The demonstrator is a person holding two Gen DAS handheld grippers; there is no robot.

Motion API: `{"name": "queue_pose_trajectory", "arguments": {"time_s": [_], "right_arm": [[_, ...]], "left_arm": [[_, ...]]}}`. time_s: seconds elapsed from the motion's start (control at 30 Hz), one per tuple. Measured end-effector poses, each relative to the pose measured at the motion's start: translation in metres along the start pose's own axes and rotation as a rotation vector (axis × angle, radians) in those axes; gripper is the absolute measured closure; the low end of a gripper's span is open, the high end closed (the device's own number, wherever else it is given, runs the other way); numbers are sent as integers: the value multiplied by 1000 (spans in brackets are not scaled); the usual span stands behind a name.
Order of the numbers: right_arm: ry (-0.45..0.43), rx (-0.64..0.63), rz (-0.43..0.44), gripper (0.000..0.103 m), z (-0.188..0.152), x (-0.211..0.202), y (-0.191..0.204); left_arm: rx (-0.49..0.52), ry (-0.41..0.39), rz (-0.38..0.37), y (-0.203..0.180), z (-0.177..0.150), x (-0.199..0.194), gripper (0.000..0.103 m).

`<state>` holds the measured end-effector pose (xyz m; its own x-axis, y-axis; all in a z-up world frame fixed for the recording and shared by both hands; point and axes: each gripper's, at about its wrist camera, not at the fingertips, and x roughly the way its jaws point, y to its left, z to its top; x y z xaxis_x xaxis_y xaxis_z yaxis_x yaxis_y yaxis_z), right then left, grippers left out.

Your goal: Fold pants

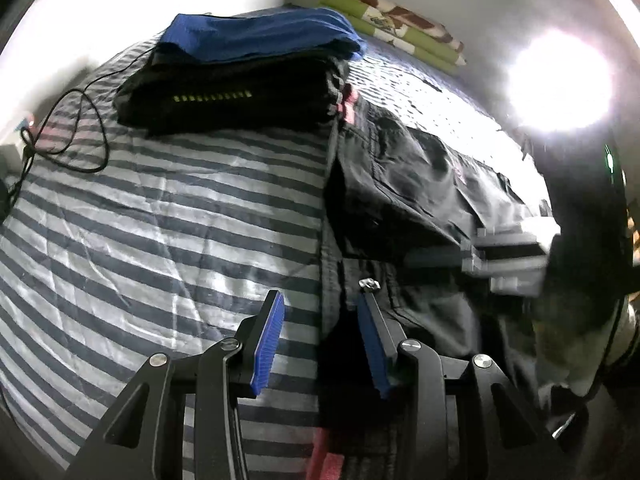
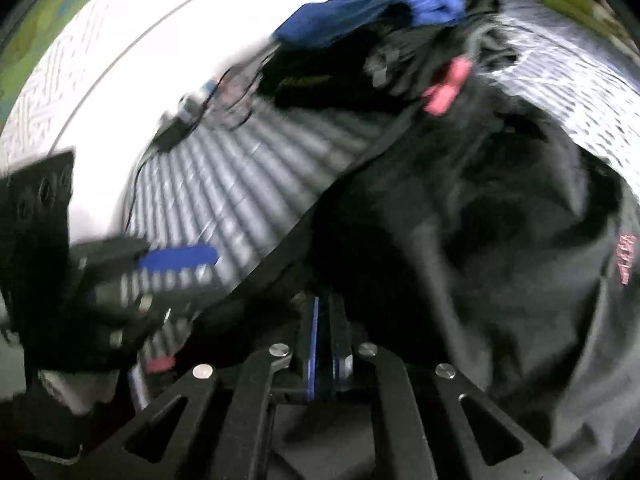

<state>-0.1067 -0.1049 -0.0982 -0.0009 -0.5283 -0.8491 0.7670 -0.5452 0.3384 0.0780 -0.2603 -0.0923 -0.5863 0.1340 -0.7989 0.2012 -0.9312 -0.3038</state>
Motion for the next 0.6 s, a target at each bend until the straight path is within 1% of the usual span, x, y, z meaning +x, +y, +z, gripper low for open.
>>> {"name": "queue_pose_trajectory", "arguments": {"time_s": [0.03,0.07,0.1,0.17,0.2,0.27,0.33,0.37,0.4,0.43,0.47,0.5,0.53,0.57,0.6], "right_arm": [[30,4,30,97,-1,7,4],[61,21,96,97,-3,13,7],[76,20,131,97,-4,18,12],[82,-8,118,98,-13,25,25],[89,-7,90,103,-14,33,24],[38,36,89,103,-10,33,13],[-47,105,9,103,-2,28,1],[-68,132,-3,103,0,27,-3],[-62,152,18,103,1,27,-7],[-56,159,36,100,0,26,-9],[-54,161,50,99,-2,22,-9],[-52,160,76,97,-5,16,-11],[-56,166,106,93,-7,10,-14],[-68,175,146,90,-9,1,-19],[-99,179,152,88,-11,-12,-24]], "left_arm": [[-5,-2,3,2,0,-1,62],[-9,-3,5,4,0,-2,62],[-12,-4,2,5,-1,-2,62],[-18,-3,2,7,-1,-2,62],[-19,0,0,8,-1,-1,62],[-22,5,-6,8,-1,0,62],[-16,7,-20,5,0,1,62],[-5,7,-25,2,0,0,62],[7,8,-34,-1,-1,0,62],[18,11,-44,-4,-3,0,62],[24,16,-62,-8,-4,2,62],[24,28,-88,-12,-6,5,62],[29,31,-93,-17,-7,7,62],[49,31,-95,-22,-9,8,62],[80,30,-89,-29,-11,9,62]]}}
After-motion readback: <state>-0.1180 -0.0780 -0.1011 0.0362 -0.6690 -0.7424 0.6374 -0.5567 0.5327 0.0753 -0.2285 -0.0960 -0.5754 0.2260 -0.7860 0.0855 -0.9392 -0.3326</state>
